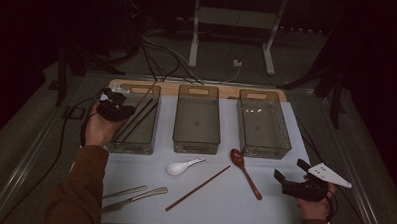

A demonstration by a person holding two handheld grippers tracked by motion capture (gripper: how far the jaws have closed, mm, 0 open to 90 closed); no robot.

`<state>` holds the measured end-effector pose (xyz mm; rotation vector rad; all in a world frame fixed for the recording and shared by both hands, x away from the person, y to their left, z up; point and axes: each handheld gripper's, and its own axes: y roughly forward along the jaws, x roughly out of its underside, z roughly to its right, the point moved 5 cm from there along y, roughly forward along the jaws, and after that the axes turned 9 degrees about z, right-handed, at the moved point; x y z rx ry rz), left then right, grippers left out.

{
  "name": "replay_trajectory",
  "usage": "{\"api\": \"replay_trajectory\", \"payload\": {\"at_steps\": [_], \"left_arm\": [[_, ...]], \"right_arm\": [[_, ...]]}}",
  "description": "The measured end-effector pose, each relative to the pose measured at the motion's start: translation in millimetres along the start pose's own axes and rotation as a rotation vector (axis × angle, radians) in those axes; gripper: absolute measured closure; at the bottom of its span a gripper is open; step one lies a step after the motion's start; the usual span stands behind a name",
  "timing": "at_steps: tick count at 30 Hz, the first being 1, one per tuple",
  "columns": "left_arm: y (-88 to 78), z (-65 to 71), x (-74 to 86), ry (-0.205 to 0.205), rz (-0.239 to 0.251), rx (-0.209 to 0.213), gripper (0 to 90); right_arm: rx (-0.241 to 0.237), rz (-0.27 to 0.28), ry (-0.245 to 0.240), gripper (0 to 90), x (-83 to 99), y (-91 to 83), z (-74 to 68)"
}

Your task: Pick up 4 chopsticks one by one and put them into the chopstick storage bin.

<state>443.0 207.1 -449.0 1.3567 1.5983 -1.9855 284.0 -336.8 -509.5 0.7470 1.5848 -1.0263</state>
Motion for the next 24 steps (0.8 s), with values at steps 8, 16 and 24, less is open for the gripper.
{"api": "replay_trajectory", "payload": {"at_steps": [8, 16, 24], "left_arm": [[7.9, -9.5, 5.9, -0.015, -0.026, -0.023, 85.7], [15.6, -10.8, 10.8, -0.087, -0.037, -0.008, 55.9], [11.9, -5.1, 11.5, -0.137, -0.012, -0.002, 16.3]], "right_arm": [[0.001, 0.000, 0.002, 0.0, 0.1, 0.1, 0.0], [0.003, -0.001, 0.002, 0.0, 0.4, -0.5, 0.8], [0.002, 0.002, 0.002, 0.0, 0.0, -1.2, 0.4]]}}
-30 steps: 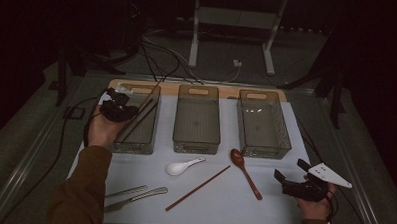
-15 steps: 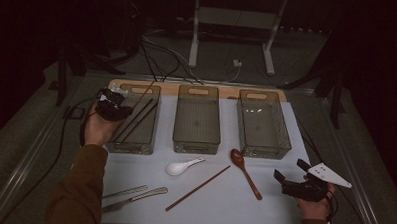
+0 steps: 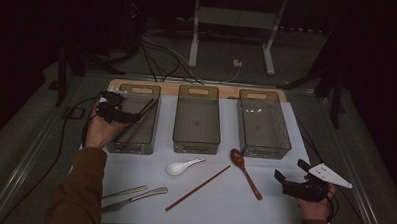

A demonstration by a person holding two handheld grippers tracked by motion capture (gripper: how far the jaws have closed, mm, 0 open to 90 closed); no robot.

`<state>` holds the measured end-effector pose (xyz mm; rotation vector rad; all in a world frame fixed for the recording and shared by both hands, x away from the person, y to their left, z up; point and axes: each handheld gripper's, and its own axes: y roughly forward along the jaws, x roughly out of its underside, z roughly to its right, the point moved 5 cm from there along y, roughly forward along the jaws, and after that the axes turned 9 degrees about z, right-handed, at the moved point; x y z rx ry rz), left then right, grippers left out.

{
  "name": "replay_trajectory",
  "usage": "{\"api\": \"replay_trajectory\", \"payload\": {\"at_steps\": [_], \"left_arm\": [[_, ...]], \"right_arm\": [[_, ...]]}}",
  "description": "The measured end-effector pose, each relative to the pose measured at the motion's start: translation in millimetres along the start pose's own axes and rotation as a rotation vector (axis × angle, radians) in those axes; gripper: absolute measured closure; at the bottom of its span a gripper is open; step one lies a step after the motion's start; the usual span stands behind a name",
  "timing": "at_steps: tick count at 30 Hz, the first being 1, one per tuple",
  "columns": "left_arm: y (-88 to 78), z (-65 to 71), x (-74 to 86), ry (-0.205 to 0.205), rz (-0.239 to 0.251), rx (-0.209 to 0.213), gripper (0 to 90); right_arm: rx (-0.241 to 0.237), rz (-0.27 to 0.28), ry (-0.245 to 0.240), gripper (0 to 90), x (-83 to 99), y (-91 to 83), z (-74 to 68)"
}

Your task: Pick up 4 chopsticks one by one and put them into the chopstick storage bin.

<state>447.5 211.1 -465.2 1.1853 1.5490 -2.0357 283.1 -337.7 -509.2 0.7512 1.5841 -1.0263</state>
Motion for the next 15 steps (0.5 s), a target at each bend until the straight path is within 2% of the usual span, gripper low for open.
{"api": "replay_trajectory", "payload": {"at_steps": [5, 13, 15], "left_arm": [[-4.5, 9.7, 0.5, 0.012, 0.009, 0.019, 12.9], [-9.1, 31.7, 1.6, 0.032, 0.009, 0.005, 11.9], [-11.1, 38.6, 1.2, 0.032, 0.019, 0.016, 11.4]], "right_arm": [[0.002, -0.001, 0.003, 0.0, 0.0, 0.0, 0.1], [0.002, 0.000, 0.002, 0.0, 0.0, 0.0, 0.1], [0.002, -0.001, 0.004, 0.0, 0.1, -0.1, 0.0]]}}
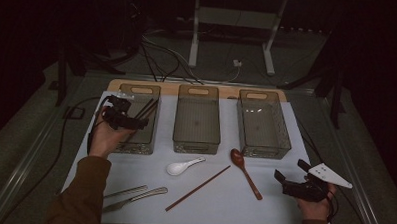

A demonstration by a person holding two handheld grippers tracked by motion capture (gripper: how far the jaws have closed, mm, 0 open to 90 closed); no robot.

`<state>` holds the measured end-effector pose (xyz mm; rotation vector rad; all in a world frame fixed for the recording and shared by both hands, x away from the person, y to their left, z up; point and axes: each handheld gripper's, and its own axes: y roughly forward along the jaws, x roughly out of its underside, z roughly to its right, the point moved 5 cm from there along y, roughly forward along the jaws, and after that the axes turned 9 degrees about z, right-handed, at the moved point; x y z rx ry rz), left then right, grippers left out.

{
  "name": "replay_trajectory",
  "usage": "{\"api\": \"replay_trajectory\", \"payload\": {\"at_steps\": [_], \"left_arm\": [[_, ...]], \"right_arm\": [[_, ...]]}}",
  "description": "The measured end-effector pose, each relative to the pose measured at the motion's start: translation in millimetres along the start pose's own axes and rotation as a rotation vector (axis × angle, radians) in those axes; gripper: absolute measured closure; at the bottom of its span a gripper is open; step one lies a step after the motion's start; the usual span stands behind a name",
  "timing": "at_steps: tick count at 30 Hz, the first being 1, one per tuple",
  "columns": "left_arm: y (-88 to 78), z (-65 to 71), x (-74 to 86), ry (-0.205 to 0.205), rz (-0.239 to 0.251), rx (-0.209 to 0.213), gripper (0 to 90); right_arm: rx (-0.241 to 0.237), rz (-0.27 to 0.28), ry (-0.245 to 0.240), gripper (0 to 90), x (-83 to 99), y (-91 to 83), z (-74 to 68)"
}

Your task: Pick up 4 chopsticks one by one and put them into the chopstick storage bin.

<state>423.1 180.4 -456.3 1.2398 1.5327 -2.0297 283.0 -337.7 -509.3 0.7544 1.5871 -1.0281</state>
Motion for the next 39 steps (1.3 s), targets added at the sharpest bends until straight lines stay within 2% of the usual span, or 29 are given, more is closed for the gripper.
{"api": "replay_trajectory", "payload": {"at_steps": [6, 10, 14, 20, 27, 29, 34, 39], "left_arm": [[-3.8, 17.6, -2.0, 0.020, 0.006, 0.029, 9.5], [-6.4, 27.5, -3.3, 0.028, 0.022, 0.034, 7.2], [-9.5, 36.9, -2.4, 0.031, 0.025, 0.050, 2.3], [-14.5, 48.8, 0.5, 0.029, 0.025, 0.052, 0.7], [-19.3, 65.8, 4.3, 0.062, 0.029, 0.050, 0.7], [-19.7, 71.0, 6.1, 0.066, 0.029, 0.066, 0.7], [-19.6, 85.0, 11.9, 0.075, 0.029, 0.075, 0.8], [-17.1, 102.4, 18.6, 0.099, 0.015, 0.100, 0.8]], "right_arm": [[-0.001, 0.001, -0.003, 0.0, -0.1, 0.0, -0.3], [0.000, 0.001, -0.003, 0.0, -0.2, -0.1, -0.2], [0.000, 0.001, -0.002, 0.0, -0.2, -0.3, -0.1], [0.000, 0.001, -0.003, 0.0, -0.1, -0.1, -0.3], [-0.001, 0.001, -0.003, 0.0, -0.1, 0.0, -0.5], [-0.001, 0.001, -0.003, 0.0, -0.1, 0.0, -0.6], [-0.001, 0.001, -0.003, 0.0, -0.1, -0.2, -0.3], [-0.001, 0.001, -0.003, 0.0, -0.1, 0.1, -0.6]]}}
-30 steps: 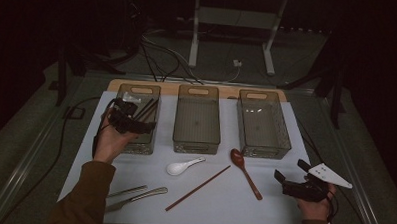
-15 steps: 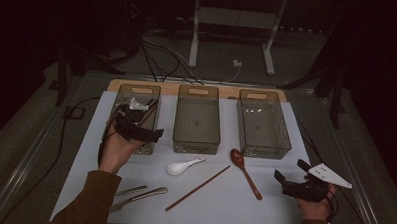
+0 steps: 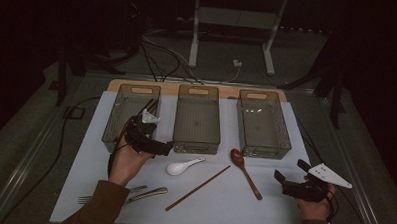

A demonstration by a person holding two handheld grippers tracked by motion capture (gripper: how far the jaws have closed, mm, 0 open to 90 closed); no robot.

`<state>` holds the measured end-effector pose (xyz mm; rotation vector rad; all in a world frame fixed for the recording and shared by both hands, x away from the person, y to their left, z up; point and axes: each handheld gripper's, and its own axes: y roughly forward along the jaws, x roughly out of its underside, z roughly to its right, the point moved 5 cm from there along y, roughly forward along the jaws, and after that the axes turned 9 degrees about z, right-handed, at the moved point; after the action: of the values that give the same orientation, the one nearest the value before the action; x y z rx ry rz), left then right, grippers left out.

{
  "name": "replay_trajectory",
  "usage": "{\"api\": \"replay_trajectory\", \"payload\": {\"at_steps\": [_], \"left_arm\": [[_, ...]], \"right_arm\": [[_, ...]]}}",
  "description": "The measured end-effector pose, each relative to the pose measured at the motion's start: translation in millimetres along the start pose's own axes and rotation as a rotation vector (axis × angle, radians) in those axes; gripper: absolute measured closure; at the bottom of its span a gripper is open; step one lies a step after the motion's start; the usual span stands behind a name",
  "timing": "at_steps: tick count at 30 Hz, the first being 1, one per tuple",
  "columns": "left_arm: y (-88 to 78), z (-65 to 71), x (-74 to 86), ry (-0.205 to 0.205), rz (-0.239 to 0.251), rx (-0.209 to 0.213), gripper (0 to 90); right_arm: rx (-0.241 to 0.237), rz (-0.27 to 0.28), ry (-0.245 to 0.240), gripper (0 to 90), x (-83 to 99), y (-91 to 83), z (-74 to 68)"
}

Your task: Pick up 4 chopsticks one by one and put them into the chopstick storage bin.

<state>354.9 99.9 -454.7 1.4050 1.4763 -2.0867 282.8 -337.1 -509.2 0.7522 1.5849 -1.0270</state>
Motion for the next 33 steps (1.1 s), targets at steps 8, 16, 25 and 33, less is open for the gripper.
{"api": "replay_trajectory", "payload": {"at_steps": [8, 16, 25, 33], "left_arm": [[7.9, 28.4, 7.5, 0.036, -0.019, 0.021, 0.8], [18.2, 51.5, 22.0, 0.060, -0.065, 0.068, 0.9], [28.6, 70.2, 36.2, 0.063, -0.096, 0.108, 0.9], [37.5, 86.0, 48.9, 0.064, -0.122, 0.144, 0.9]], "right_arm": [[0.000, 0.000, 0.001, 0.0, 0.1, -0.1, 0.3], [0.001, 0.001, 0.001, 0.0, -0.1, -0.4, 0.5], [0.001, 0.001, 0.002, 0.0, -0.2, -0.5, 0.5], [0.002, 0.003, 0.001, 0.0, -0.4, -0.5, 0.5]]}}
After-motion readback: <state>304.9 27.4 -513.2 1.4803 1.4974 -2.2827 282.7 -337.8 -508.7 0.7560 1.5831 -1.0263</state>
